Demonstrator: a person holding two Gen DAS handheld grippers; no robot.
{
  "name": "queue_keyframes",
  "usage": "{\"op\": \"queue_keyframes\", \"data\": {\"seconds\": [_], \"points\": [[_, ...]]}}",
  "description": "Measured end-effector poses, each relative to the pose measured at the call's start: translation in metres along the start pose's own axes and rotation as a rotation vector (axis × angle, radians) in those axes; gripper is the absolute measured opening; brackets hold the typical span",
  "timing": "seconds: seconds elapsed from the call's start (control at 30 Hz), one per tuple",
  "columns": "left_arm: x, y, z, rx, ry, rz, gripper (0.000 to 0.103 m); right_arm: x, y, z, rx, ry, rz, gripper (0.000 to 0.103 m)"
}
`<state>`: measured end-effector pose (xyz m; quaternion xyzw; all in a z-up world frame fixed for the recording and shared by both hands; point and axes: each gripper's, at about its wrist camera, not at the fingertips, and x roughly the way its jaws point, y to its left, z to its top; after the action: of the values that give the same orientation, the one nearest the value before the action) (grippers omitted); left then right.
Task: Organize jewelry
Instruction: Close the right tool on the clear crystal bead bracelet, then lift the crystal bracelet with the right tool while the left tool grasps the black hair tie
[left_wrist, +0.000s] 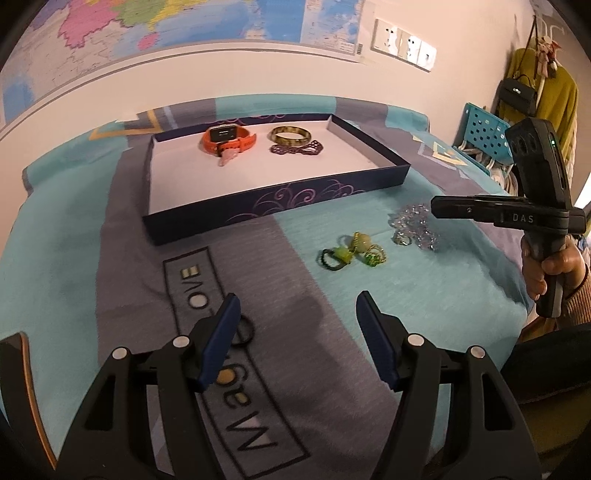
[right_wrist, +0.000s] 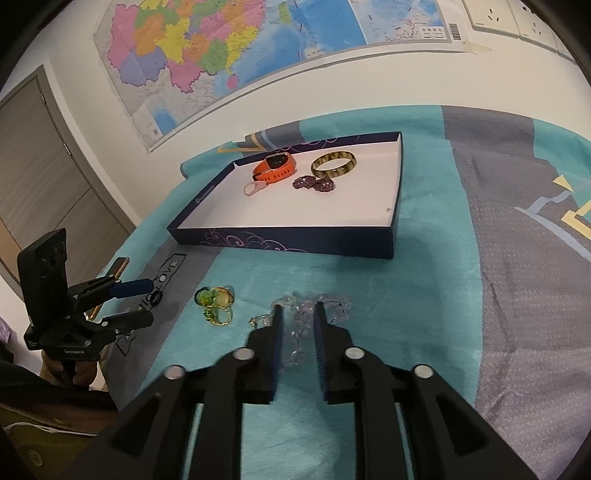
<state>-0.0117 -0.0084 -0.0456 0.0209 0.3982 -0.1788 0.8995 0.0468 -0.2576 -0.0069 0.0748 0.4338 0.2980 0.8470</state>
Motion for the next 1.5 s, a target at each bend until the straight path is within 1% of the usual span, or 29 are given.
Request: {"op": "queue_keyframes", "data": {"seconds": [0.07, 0.13, 0.2, 0.23, 0.27, 0.37, 0.57, 0.63, 0.8, 0.87, 0.9, 0.93, 1.1, 1.17, 1.27, 1.4, 1.47, 1.5], "points": [[0.003, -0.003, 0.002, 0.006, 0.002, -0.009, 0.064, 0.001, -0.001, 0.000, 0.001, 0.000, -0.006, 0.029], [0.005, -0.006, 0.003, 0.013, 0.003, -0.008, 0.064, 0.000, -0.002, 0.000, 0.003, -0.002, -0.015, 0.031], [0.005, -0.006, 0.003, 0.015, 0.004, -0.006, 0.064, 0.001, -0.002, 0.000, 0.001, 0.000, -0.017, 0.037], [0.003, -0.005, 0.003, 0.012, 0.003, -0.001, 0.064, 0.001, -0.002, -0.001, -0.001, 0.001, -0.017, 0.044], [0.002, -0.004, 0.003, 0.008, 0.002, 0.003, 0.064, 0.002, -0.001, -0.001, -0.006, 0.002, -0.021, 0.046], [-0.004, 0.007, 0.000, -0.018, 0.002, 0.026, 0.064, 0.007, 0.001, -0.001, -0.019, 0.014, -0.030, 0.049], [-0.005, 0.023, -0.009, -0.061, 0.030, 0.075, 0.064, 0.017, 0.006, -0.002, -0.054, 0.039, -0.075, 0.049], [-0.003, 0.025, -0.010, -0.069, 0.042, 0.079, 0.064, 0.019, 0.007, -0.001, -0.062, 0.041, -0.082, 0.049], [0.002, 0.025, -0.011, -0.070, 0.054, 0.089, 0.057, 0.023, 0.011, -0.001, -0.083, 0.048, -0.106, 0.049], [0.003, 0.025, -0.011, -0.058, 0.057, 0.112, 0.044, 0.024, 0.011, -0.001, -0.085, 0.049, -0.111, 0.048], [0.003, 0.024, -0.011, -0.054, 0.058, 0.121, 0.041, 0.024, 0.011, 0.000, -0.086, 0.050, -0.113, 0.048], [0.003, 0.025, -0.011, -0.051, 0.058, 0.129, 0.038, 0.025, 0.012, 0.000, -0.089, 0.052, -0.117, 0.048], [0.002, 0.027, -0.011, -0.056, 0.052, 0.145, 0.026, 0.025, 0.011, 0.000, -0.086, 0.051, -0.148, 0.039], [0.002, 0.027, -0.011, -0.058, 0.051, 0.150, 0.023, 0.025, 0.011, 0.001, -0.084, 0.048, -0.146, 0.026], [0.001, 0.028, -0.012, -0.062, 0.049, 0.149, 0.023, 0.026, 0.013, 0.001, -0.084, 0.049, -0.126, 0.013], [0.001, 0.028, -0.012, -0.069, 0.045, 0.147, 0.023, 0.025, 0.014, 0.003, -0.075, 0.038, -0.113, 0.008], [0.000, 0.029, -0.012, -0.075, 0.042, 0.144, 0.023, 0.021, 0.012, 0.005, -0.045, 0.027, -0.070, 0.008], [0.000, 0.029, -0.012, -0.077, 0.040, 0.143, 0.023, 0.020, 0.011, 0.006, -0.042, 0.019, -0.065, 0.008]]}}
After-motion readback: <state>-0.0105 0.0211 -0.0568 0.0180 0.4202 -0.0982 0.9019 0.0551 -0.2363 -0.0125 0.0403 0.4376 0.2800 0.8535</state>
